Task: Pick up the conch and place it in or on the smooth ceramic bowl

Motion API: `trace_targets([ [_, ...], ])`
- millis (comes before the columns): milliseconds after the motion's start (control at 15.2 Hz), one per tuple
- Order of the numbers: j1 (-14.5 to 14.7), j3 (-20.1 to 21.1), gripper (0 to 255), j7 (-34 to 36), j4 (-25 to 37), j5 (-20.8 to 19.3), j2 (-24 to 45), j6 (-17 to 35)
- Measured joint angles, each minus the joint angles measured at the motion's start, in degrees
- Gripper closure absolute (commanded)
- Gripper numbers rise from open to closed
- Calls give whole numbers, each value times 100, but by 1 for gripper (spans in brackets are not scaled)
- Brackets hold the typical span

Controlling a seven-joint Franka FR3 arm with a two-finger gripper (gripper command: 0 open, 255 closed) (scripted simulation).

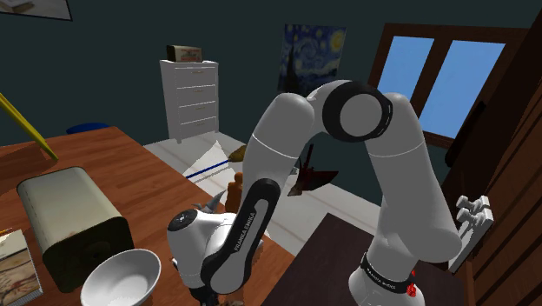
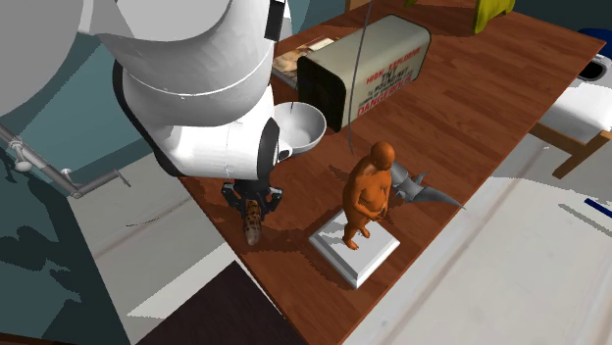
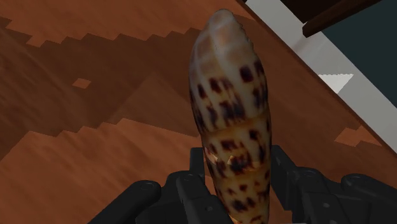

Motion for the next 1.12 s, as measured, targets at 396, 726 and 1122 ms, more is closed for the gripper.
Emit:
trace_targets([
  [396,-97,134,255,-64,-124,137,-389,-260],
  [726,-195,255,255,-149,-198,287,-767,-553],
  [1122,-295,385,255,-254,-240,480,-1210,-939],
])
